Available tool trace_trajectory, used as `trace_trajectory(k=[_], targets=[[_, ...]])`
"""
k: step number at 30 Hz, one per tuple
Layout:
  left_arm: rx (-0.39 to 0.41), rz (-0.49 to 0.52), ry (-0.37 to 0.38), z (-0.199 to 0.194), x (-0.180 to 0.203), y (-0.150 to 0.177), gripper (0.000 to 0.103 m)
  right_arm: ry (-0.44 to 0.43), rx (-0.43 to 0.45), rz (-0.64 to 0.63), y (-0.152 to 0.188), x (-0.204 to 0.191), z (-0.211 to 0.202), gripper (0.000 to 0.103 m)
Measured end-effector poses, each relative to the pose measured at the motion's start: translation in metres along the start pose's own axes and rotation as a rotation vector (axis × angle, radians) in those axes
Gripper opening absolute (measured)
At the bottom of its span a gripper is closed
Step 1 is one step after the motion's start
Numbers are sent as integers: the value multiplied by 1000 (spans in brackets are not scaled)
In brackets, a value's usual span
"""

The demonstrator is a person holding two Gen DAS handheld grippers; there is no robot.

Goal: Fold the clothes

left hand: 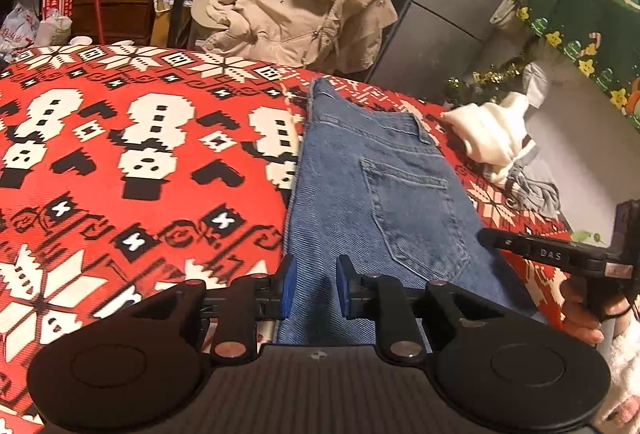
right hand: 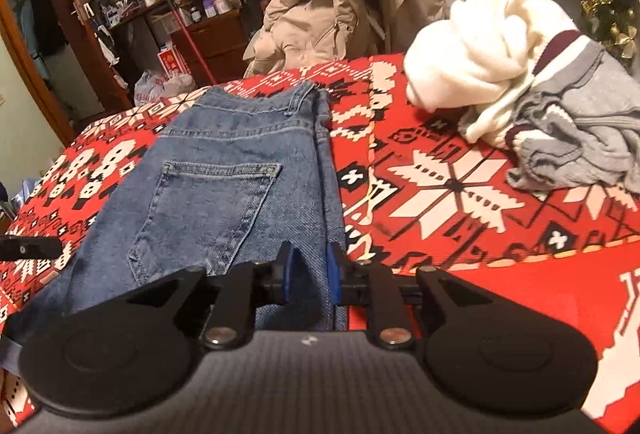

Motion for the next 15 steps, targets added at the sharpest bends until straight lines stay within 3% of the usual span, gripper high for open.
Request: trace_trajectory(k=[1,6,10,15], targets=[[1,-4,-2,1,-1,-1,19,9,14,-8,-2,-1,-3,1],[19,-2,21,4,5,-8,19,44,76,-43,-12,-8,-18,0],[-17,26,-4,23,4,2,19,81,16,-62,1,-1,-6,0],[-45,33,-1,28,-1,13,16,88,31,-73,8,2,-7,0]])
Point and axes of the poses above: each gripper's, at about its wrist camera, not at the fingertips, and z roughly the way its jaws point, x to its right, y to its underside, the point moved 8 cm from there along z, roughly the way its jaws point, and after that the axes turned 14 degrees about x, right-handed, at the moved point
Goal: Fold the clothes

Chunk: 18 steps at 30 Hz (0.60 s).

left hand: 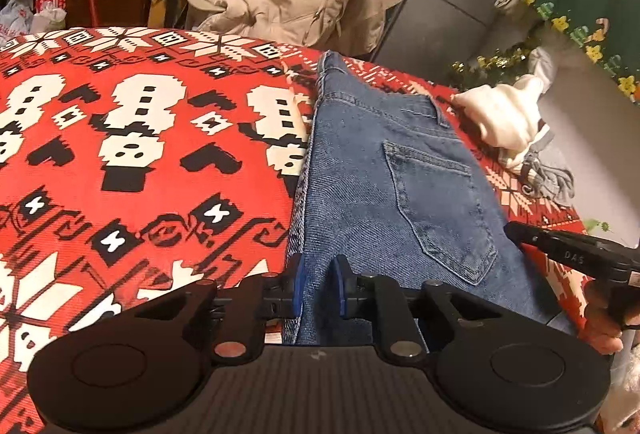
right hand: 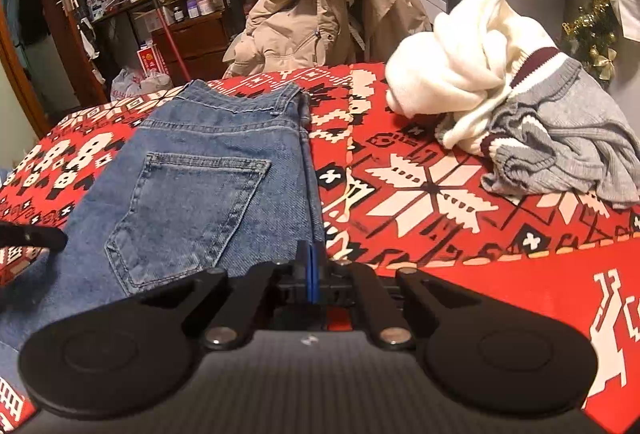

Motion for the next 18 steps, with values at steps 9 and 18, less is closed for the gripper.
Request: trace_trajectory(k=[9,18], targets=[[7,-7,45,-23,7,-8,17,31,1,13,-3,15,-28,10],[8,-14,141,-25,28,-65,17,-78,15,-71,-66,-16,-74,18]])
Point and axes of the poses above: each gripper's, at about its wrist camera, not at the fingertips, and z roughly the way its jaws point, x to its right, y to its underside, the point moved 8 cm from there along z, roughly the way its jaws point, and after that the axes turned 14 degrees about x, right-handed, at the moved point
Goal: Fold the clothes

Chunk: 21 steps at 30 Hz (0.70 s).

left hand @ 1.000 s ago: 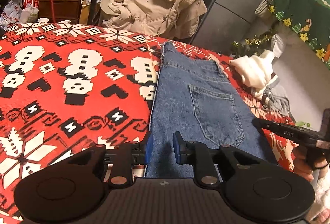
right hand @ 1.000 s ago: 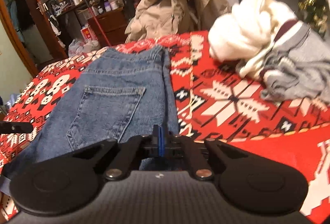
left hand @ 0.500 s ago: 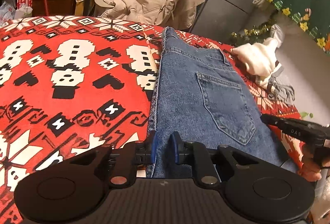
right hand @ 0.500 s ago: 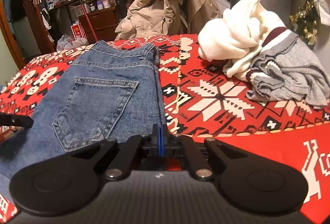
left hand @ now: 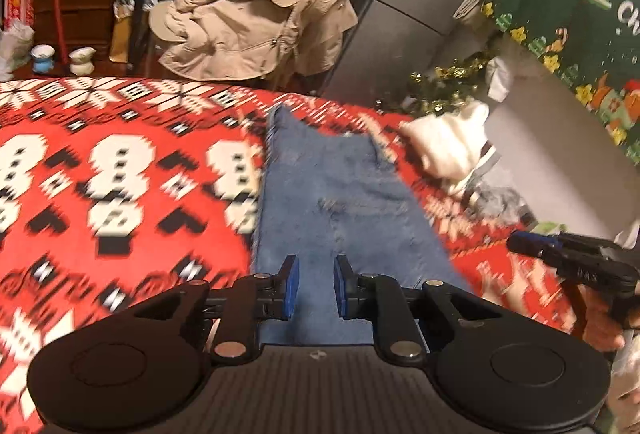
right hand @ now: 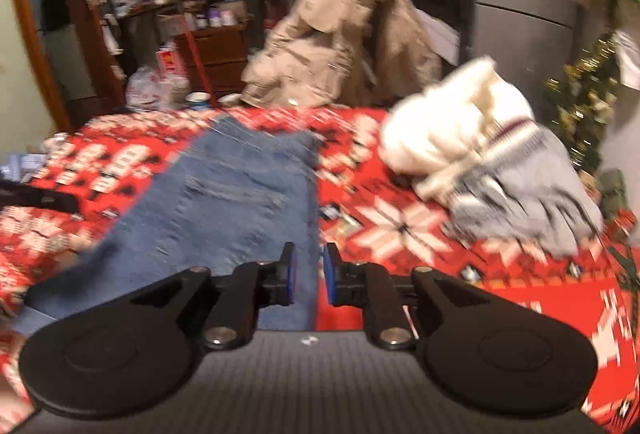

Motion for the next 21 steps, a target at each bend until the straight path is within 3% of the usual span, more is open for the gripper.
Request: trace_trajectory(k=[4,7,10,15,18,21], targets=[[-8,-42,48,43,3,-21,14,-96,1,82,-35,-25,25,19],[-31,-72,80,76,2,-24,10,-138,-23,119,-43,-45,65,19],[-35,-39,55,105,0,-22,9,-169,-84,162,-36,-60,111,19],[-82,-84,52,134,-12,-9,9,-138,-132,201,-13,-63,170,20],[-78,-94,55,139,-18,-3,8,-144,-151,267,2,-56,189,19],[-34,-94,87,136,-20,2,8,-116,-120,250,9,-45,191,14]])
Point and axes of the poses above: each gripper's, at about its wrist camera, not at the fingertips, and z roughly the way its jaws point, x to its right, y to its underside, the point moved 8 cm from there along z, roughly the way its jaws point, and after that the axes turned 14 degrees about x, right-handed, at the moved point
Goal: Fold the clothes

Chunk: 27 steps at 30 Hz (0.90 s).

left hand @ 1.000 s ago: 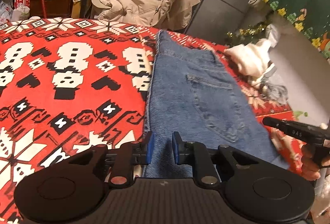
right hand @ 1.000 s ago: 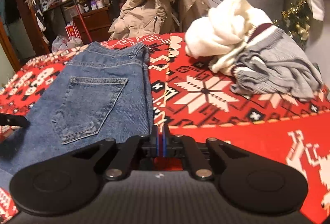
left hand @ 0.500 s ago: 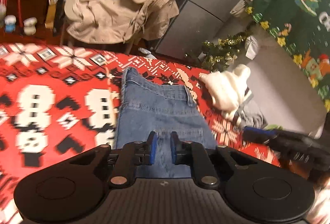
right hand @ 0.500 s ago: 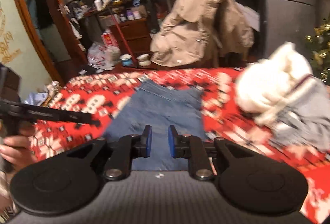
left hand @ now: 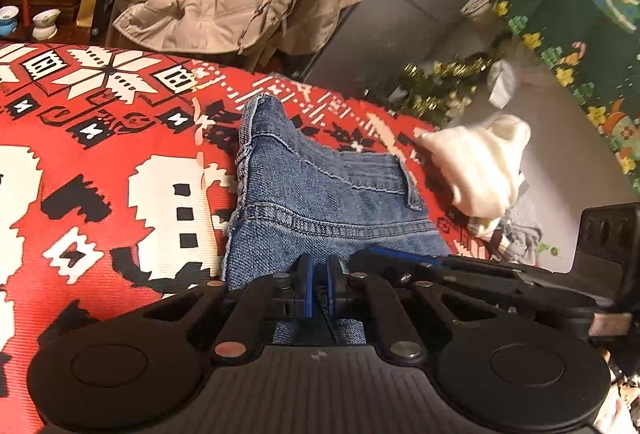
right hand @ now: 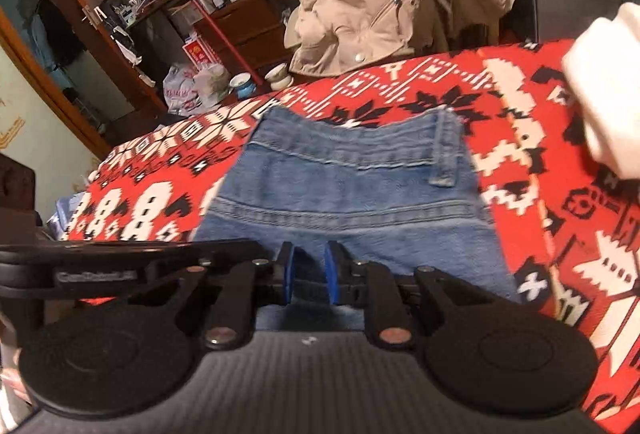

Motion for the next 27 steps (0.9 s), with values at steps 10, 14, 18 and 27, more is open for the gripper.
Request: trace_trajectory(k=[10,14,18,27], targets=[[-3,9,34,3,-1,1,8,74,46,54,-6,61,-26,0],[-2,5,45,2,-3,2,8,102,49,60,-7,69,-29,0],[-2,9,44,1,-1,1,8,159,48,60,-8,79,-34,0],[101,-30,95,-22,0,-15,8,137,67,-16,-48,48,-23,10]])
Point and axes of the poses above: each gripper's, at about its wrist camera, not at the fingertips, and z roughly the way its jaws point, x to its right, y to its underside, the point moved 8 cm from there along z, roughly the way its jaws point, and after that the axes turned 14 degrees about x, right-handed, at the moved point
